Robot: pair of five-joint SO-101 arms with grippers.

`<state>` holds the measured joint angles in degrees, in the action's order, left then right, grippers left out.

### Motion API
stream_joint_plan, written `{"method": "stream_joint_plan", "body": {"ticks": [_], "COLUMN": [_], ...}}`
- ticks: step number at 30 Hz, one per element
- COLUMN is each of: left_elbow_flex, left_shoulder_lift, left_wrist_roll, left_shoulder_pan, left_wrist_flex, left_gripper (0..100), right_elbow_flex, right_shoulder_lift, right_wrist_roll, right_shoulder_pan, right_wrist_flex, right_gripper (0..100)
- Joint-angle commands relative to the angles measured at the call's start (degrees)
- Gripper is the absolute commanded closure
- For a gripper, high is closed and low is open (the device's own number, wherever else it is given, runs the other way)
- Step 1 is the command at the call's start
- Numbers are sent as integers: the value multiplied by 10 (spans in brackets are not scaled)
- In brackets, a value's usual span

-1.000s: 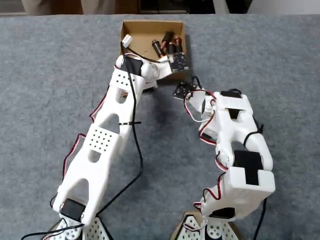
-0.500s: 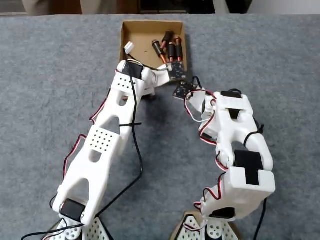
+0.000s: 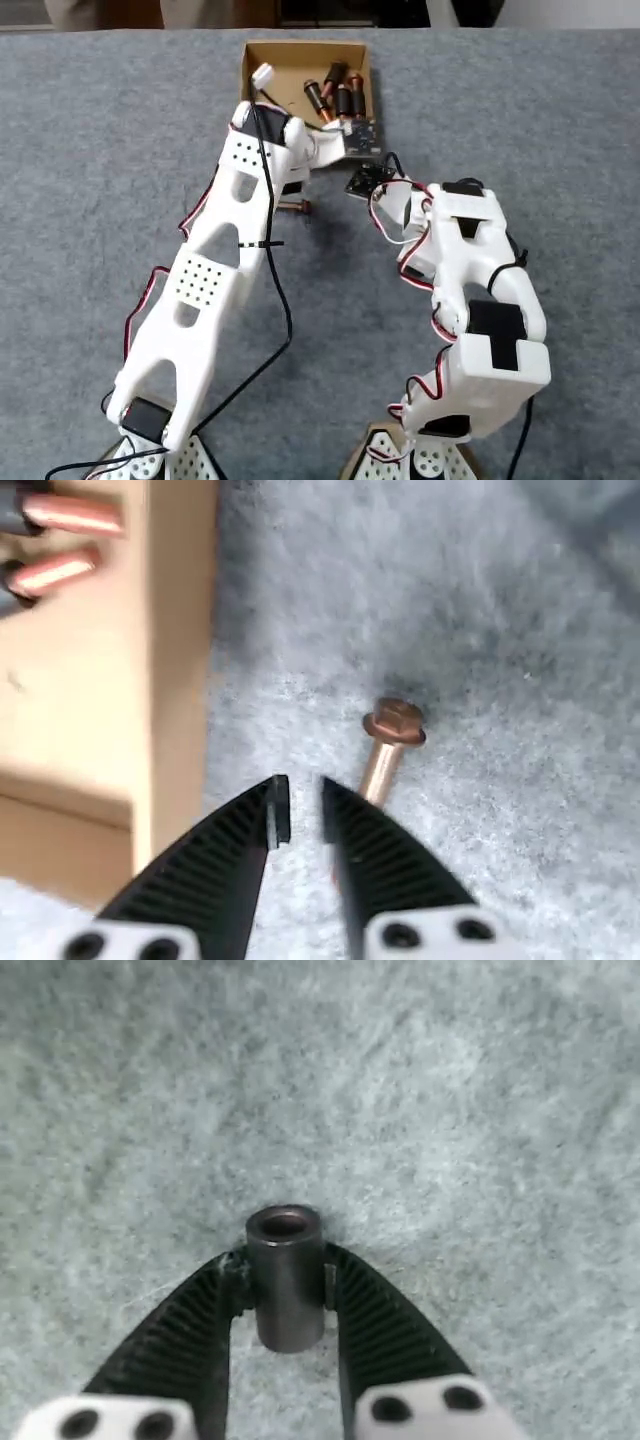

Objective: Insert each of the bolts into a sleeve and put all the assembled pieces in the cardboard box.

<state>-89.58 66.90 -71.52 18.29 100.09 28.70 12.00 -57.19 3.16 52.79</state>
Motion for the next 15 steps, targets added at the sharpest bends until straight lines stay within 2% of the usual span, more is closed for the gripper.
{"method": "stream_joint_plan", "body": {"ticks": [1, 4, 8, 15], "left_elbow_flex": [-2, 37, 102, 102], "left_shoulder_lift": [-48, -40, -43, -37], "left_wrist_roll": [-17, -99, -197, -256], "left_shoulder_pan": [8, 8, -4, -6], "left_wrist_flex": [7, 8, 7, 6], "left_gripper": [826, 788, 786, 786], "right_elbow_flex": [1, 1, 1, 1], "right_shoulder_lift": [0, 0, 0, 0], "right_wrist_roll": [11, 18, 18, 18], "right_shoulder_pan": [12, 12, 12, 12], "right_wrist_flex": [-22, -23, -23, -24], "right_gripper": [950, 950, 950, 950]}}
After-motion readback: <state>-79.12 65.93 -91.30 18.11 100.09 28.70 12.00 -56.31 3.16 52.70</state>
